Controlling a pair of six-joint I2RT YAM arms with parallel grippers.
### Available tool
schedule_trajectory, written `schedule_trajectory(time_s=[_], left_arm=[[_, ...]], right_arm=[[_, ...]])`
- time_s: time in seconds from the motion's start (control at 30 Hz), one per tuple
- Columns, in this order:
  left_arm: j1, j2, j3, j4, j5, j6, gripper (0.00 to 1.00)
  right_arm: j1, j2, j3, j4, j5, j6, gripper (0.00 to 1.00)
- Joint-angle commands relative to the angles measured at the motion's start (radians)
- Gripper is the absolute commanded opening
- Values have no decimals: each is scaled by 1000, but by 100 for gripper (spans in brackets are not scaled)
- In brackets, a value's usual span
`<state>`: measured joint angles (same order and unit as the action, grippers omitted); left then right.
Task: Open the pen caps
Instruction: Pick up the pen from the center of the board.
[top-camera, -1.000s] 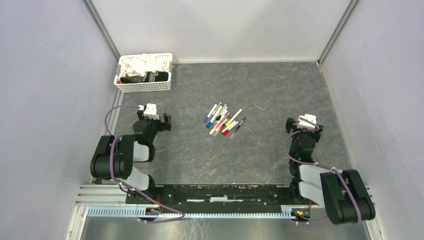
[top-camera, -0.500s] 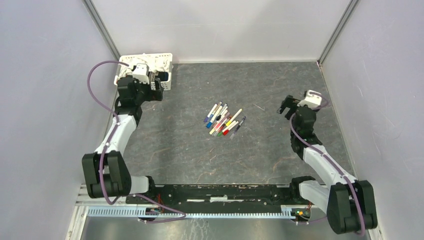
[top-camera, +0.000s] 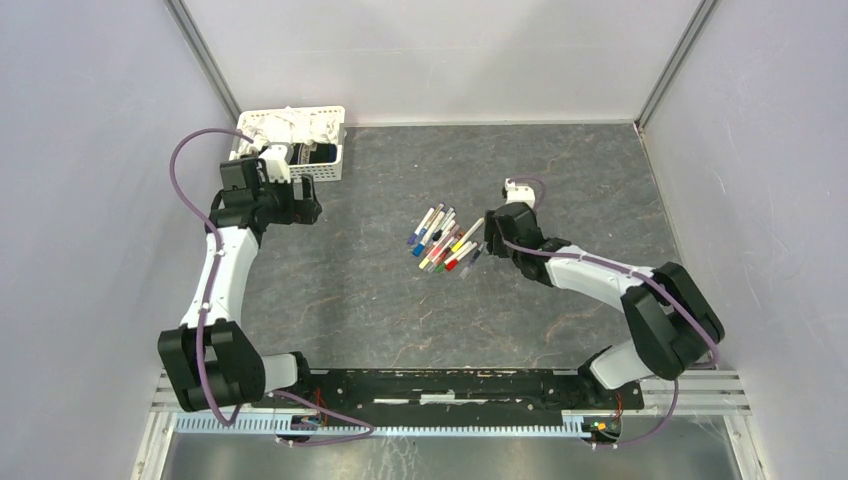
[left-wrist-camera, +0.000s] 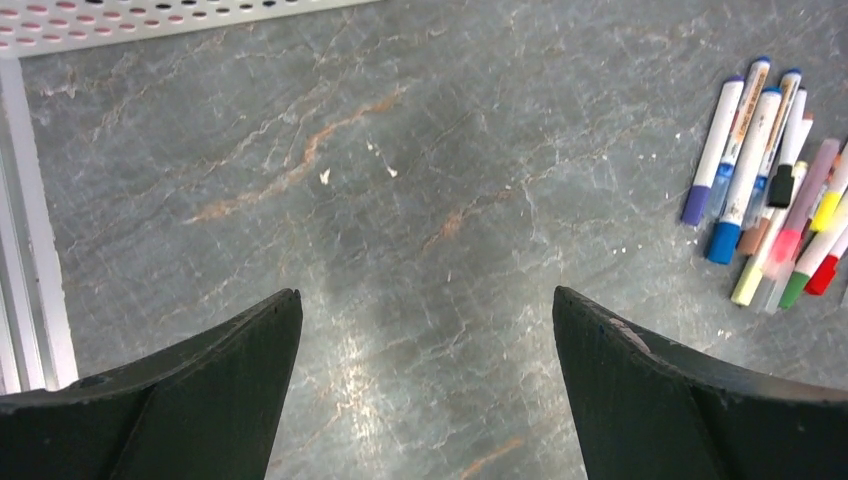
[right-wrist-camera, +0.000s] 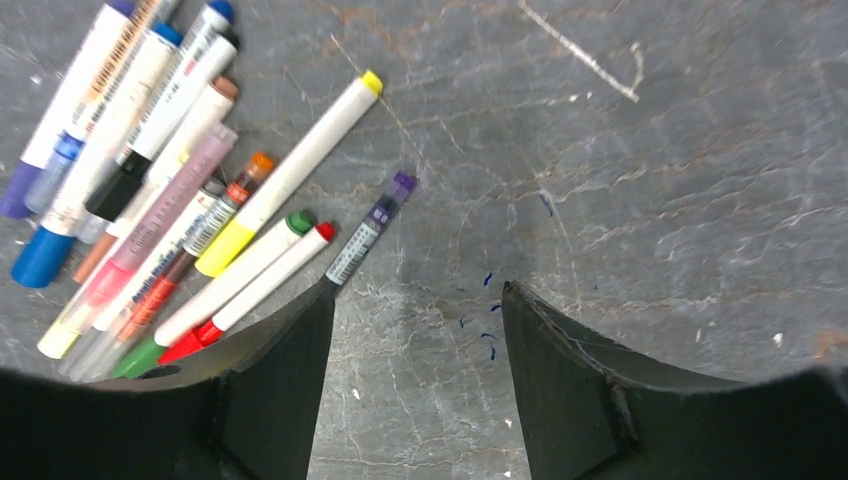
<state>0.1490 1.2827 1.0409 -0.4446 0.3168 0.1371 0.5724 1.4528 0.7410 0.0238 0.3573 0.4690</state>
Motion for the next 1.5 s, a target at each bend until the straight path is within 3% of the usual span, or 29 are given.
schedule_trajectory(time_s=[0.0,0.17,0.87,1.2,1.33,1.47], left_arm=[[11,-80,47,-117,28,73,100],[11,-123,51,-177,58,92,100],[11,-163,11,-224,161,194,100],[10,-141,40,-250,246,214,100],[2,-105,62,-265,327,213,100],[-76,-66,42,-220,290,146,100]], right_arm=[[15,60,68,-46,9,53,66],[14,146,139,-65,19,56,55],[45,347,272,-163,139,173,47],[69,300,213,-193,179,208,29],[78,270,188,-194,178,218,17],[81,229,167,-198,160,233,0]])
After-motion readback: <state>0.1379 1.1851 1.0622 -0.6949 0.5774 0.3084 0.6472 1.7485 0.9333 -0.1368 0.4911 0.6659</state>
